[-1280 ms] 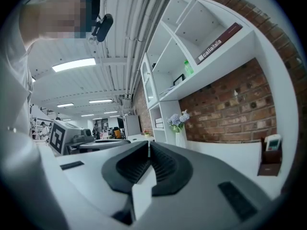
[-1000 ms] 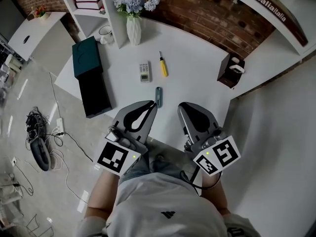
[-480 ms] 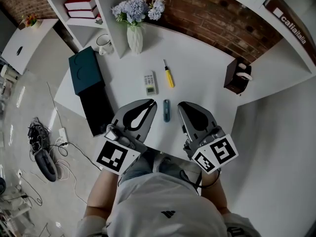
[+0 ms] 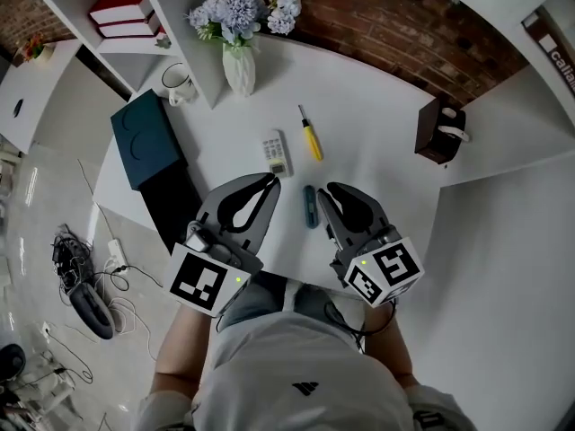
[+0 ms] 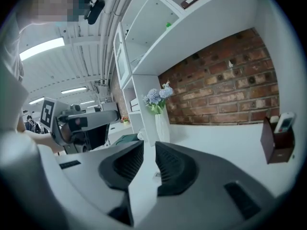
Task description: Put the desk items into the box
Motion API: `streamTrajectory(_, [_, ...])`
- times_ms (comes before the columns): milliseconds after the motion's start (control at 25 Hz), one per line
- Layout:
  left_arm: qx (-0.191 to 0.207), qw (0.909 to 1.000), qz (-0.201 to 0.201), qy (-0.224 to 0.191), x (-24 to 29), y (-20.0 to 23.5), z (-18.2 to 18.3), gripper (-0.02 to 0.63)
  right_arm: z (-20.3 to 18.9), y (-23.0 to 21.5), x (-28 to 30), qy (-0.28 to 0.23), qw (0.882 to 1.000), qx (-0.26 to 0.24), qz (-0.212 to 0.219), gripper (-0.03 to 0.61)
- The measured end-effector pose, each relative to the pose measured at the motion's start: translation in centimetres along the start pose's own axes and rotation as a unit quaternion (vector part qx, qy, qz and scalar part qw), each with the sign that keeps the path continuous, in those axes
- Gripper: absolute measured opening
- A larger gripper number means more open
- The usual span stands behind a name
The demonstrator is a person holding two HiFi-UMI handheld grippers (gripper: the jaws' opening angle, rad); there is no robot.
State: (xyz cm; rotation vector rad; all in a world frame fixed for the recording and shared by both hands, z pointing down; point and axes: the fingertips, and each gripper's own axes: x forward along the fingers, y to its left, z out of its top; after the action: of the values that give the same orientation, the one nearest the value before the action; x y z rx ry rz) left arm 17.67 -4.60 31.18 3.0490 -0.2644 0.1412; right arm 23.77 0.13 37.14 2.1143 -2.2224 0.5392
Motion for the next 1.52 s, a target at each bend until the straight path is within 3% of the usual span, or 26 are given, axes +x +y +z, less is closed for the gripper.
streamTrajectory(360, [-0.002,0.9994,-0.033,0.009,1.3,1.7,-1.2,0.014,-5.8,-2.0,2.1,0.074,0.996,0.019,-0.055,0.084])
streamTrajectory(680, [-0.014,0.9984,-0.051,0.022,1.7,2.9,-2.6,0.014,-12.0,-3.6,2.6,0.138,0.984,0.057,-0.099,0.090])
streamTrajectory(960, [-0.021,0.9978,-0.056,0.027,1.4,3.7,-3.6,0.014,-16.7,-3.7,3.1,0.197,0.972,0.065,-0.111,0.112])
streamTrajectory(1520, [-0.034,0.9972,-0.058,0.032,1.1,4.4,-4.5,0.014,-20.5,-4.3,3.6,0.254,0.955,0.064,-0.141,0.141])
